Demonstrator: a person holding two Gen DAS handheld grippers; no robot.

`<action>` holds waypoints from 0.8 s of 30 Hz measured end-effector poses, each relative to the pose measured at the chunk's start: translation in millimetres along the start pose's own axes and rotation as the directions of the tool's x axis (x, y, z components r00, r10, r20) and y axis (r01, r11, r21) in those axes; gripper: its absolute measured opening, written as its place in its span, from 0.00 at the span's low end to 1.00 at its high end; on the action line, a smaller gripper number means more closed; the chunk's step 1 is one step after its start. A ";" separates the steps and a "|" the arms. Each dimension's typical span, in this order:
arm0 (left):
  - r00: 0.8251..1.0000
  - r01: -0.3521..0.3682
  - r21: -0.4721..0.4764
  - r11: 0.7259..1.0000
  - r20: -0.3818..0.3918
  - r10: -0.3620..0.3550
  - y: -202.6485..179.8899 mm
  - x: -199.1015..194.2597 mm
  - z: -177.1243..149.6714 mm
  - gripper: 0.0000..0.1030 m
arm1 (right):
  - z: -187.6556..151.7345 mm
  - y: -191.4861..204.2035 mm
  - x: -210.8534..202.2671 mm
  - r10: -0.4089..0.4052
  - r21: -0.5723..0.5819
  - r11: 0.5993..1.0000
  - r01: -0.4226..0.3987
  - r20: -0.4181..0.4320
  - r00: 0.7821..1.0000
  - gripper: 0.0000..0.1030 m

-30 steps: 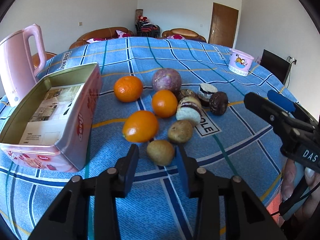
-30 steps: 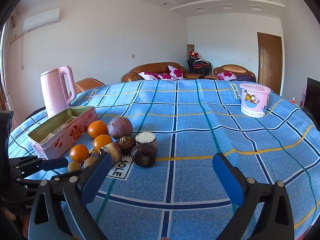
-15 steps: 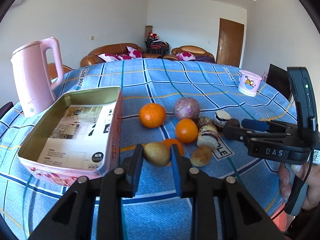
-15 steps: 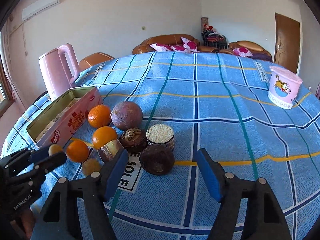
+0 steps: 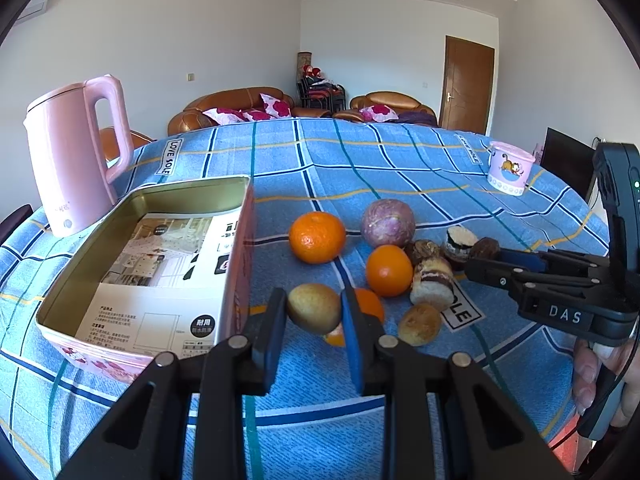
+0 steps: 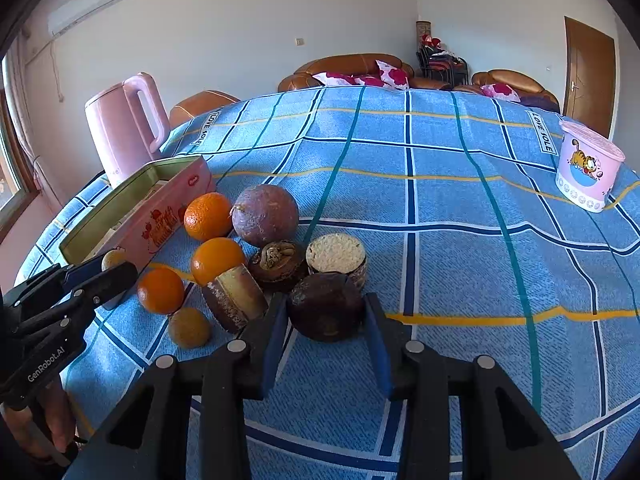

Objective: Organize fruits
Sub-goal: 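Grasp the brown kiwi with the left tool while the right tool grasps the dark purple fruit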

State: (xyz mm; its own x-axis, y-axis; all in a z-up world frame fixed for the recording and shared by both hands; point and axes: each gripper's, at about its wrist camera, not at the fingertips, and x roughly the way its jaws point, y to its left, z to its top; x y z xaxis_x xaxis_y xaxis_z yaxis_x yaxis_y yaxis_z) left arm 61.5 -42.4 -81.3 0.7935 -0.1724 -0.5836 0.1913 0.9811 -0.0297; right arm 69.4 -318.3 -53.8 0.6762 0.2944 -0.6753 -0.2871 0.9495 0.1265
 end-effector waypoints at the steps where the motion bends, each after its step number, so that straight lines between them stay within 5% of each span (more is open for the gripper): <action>1: 1.000 0.000 -0.001 1.000 -0.002 0.000 0.1 0.6 -0.3 0.28 | -0.2 0.2 -1.8 0.000 -0.002 1.000 0.000 0.010 1.000 0.39; 24: 1.000 -0.013 0.013 1.000 0.014 0.013 -0.6 -1.2 -3.3 0.28 | -6.4 6.3 -30.2 0.023 -0.051 0.999 -0.013 0.202 0.979 0.38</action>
State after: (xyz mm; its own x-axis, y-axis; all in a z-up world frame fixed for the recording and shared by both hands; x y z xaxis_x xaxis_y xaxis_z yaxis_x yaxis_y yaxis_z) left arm 58.5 -42.4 -83.3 0.8038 -0.1608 -0.5727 0.1884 0.9820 -0.0114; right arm 42.9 -321.9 -37.3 0.7924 0.3317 -0.5119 -0.3297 0.9390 0.0982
